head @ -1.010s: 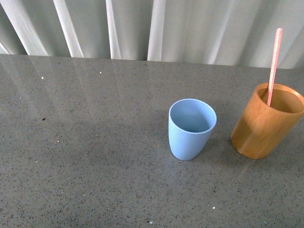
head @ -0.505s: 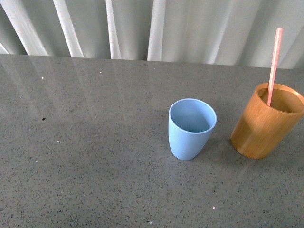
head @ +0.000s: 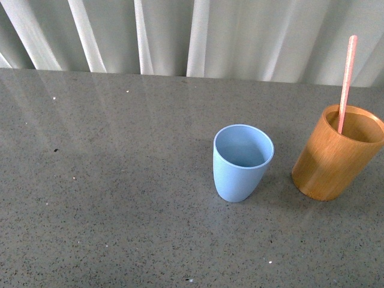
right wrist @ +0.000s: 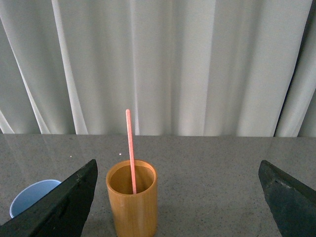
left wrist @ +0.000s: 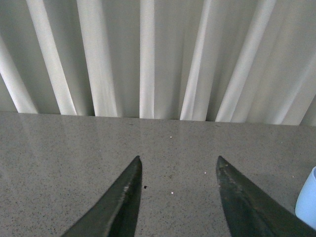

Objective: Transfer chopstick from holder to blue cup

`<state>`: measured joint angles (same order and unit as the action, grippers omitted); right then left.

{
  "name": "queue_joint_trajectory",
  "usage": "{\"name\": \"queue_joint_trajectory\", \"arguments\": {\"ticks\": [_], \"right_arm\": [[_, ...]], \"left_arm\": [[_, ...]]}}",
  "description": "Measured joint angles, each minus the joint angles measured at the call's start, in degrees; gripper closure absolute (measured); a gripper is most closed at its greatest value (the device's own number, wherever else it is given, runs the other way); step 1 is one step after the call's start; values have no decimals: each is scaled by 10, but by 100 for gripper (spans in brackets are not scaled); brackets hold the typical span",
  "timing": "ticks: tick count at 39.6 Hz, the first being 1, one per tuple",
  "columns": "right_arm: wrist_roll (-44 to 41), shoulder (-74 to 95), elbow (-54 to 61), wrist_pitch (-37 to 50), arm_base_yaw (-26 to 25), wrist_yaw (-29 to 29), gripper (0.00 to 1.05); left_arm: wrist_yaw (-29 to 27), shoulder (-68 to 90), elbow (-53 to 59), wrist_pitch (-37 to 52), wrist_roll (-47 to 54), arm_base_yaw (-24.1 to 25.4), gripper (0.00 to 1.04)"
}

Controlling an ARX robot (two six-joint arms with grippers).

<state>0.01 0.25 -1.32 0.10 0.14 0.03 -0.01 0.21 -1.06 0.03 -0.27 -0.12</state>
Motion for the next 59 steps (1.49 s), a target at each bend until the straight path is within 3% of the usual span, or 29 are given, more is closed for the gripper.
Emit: {"name": "queue_joint_trajectory", "arguments": {"ticks": [3,10,12,14,17,30,35,49,59], "right_arm": [[0,0,0,0,0,0,10],[0,0,0,0,0,1,10],[8,23,-16,-48,12,48,10],[12,78,-40,-93,21,95,10],[9,173,-57,-74,21,95,10],[-64,551,-107,216,6,-22,10],[-75,659,-128,307,4,-40,10],[-61,845,-189,462,0,-65,10],[-46,918,-236,496,12,-72,10]], "left_arm": [[0,0,0,0,0,0,41],[0,0,0,0,0,0,10],[0,0,0,0,0,0,5],[0,0,0,0,0,0,7],[0,0,0,0,0,0,7],[0,0,0,0,0,0,7],[0,0,0,0,0,0,7],[0,0,0,0,0,0,7],[0,0,0,0,0,0,7]]}}
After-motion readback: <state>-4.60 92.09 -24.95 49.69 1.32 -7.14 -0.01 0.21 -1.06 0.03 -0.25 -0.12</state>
